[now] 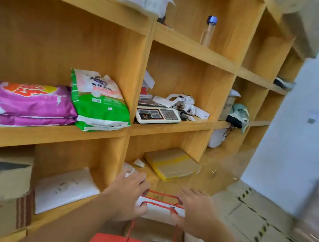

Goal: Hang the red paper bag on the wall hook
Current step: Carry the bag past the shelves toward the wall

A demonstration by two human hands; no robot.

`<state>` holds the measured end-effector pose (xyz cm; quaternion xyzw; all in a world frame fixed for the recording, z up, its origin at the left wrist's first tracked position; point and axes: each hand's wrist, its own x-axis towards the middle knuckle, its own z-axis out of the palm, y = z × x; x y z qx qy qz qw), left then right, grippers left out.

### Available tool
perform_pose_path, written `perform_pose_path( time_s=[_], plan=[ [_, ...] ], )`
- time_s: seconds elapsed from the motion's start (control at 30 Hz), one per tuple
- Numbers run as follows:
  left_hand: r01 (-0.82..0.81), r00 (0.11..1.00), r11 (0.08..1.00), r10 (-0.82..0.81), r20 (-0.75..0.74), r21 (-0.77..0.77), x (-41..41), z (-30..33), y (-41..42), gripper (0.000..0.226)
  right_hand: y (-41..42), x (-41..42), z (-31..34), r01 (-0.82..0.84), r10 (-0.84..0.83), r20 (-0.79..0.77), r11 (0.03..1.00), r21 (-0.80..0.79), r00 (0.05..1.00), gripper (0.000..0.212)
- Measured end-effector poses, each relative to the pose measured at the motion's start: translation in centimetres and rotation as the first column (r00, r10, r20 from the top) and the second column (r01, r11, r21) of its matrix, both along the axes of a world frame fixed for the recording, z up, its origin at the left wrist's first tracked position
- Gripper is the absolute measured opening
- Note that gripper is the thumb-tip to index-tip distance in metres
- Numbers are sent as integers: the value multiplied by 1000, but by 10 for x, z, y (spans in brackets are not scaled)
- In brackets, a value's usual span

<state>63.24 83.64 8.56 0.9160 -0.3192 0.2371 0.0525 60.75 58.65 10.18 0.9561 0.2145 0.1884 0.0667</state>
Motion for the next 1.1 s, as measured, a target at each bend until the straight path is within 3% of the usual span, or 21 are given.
perform_pose_path(
  time_s=[0.1, 0.4, 0.77, 0.9, 1.1],
  plan=[
    [126, 991, 992, -125, 43, -16, 60, 7, -22, 27, -17, 32, 9, 138, -138, -13, 990, 21, 990, 31],
    [395, 918, 919, -394, -46, -3, 208, -20, -132, 27, -97, 112, -14, 433, -432, -106, 901, -12, 896, 36],
    [536, 842, 836, -520, -145, 116, 353, -9, -250, 33, -192, 222, -14, 588, -572, -174, 807, 56, 801, 37],
    [597, 800, 798, -583, -142, 88, 416, -11, -302, 36, -229, 266, -9, 641, -618, -189, 763, 90, 763, 24],
    [697, 713, 717, -695, -89, -10, 509, -22, -385, 40, -281, 330, -2, 748, -715, -230, 652, 122, 660, 23]
  ],
)
